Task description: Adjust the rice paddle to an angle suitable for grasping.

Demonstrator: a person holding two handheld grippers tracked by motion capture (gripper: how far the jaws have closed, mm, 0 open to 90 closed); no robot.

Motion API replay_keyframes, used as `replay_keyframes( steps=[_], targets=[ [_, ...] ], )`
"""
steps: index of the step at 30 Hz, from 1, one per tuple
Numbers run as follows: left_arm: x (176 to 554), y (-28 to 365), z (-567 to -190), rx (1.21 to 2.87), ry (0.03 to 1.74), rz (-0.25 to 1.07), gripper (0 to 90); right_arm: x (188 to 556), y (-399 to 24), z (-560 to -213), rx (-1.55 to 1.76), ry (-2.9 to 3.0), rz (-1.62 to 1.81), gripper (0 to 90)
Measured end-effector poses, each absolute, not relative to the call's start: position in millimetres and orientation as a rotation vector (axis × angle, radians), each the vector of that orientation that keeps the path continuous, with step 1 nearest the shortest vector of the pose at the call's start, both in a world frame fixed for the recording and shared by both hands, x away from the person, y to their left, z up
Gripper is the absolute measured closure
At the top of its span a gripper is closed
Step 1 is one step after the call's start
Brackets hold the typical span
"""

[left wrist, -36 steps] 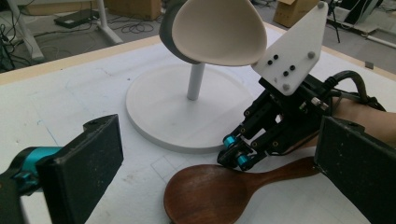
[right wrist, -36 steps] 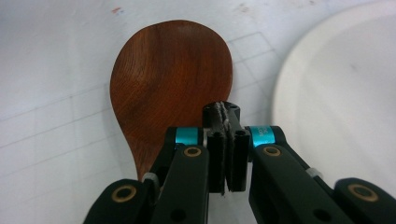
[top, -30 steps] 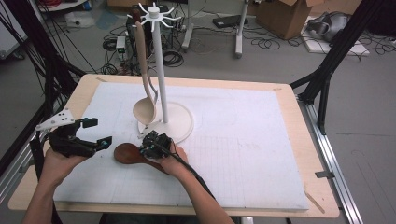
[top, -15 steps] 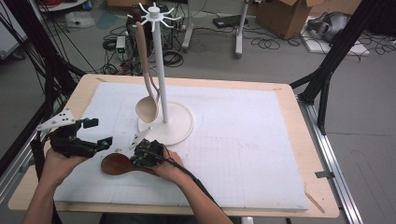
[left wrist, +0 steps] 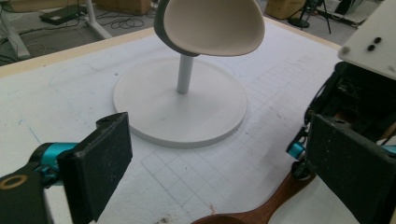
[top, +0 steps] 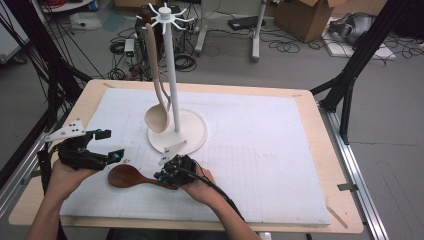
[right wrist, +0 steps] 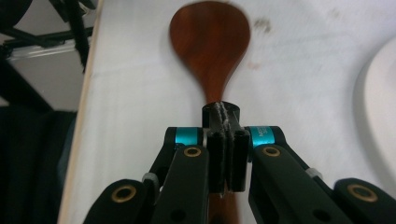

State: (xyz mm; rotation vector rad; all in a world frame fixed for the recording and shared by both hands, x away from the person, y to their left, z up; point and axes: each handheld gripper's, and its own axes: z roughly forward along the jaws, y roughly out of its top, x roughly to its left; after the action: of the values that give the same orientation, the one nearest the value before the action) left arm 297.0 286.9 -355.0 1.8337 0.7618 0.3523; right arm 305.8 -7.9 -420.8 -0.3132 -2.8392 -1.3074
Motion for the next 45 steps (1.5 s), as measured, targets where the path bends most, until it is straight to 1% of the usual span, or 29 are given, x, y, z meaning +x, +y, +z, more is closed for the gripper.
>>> replay_keyframes(
  steps=[7, 10, 23, 27, 35, 37, 38, 40, 45],
  targets=[
    [300, 279, -364, 1.877, 0.715, 0.32, 21.9, 284, -18, -432, -0.274, -2.852, -1.249, 89.3],
    [300, 278, -369, 1.892, 0.689, 0.299, 23.3, 283, -21, -438, -0.282, -2.875, -1.216, 89.3],
    [303, 266, -387, 1.98, 0.607, 0.192, 32.3, 302, -34, -443, -0.428, -2.918, -1.239, 89.3],
    [306, 262, -391, 2.007, 0.576, 0.161, 36.4, 309, -39, -444, -0.495, -2.932, -1.259, 89.3],
    [312, 253, -400, 2.054, 0.542, 0.125, 40.0, 321, -47, -446, -0.597, -2.919, -1.29, 89.0],
    [312, 251, -402, 2.062, 0.532, 0.123, 40.4, 321, -49, -445, -0.605, -2.913, -1.296, 83.8],
    [312, 251, -402, 2.064, 0.524, 0.119, 40.4, 321, -51, -444, -0.604, -2.892, -1.309, 79.2],
    [313, 249, -403, 2.067, 0.519, 0.122, 40.4, 319, -55, -440, -0.603, -2.858, -1.346, 75.3],
    [317, 246, -407, 2.078, 0.529, 0.104, 40.6, 316, -71, -426, -0.599, -2.821, -1.44, 60.5]
  ],
)
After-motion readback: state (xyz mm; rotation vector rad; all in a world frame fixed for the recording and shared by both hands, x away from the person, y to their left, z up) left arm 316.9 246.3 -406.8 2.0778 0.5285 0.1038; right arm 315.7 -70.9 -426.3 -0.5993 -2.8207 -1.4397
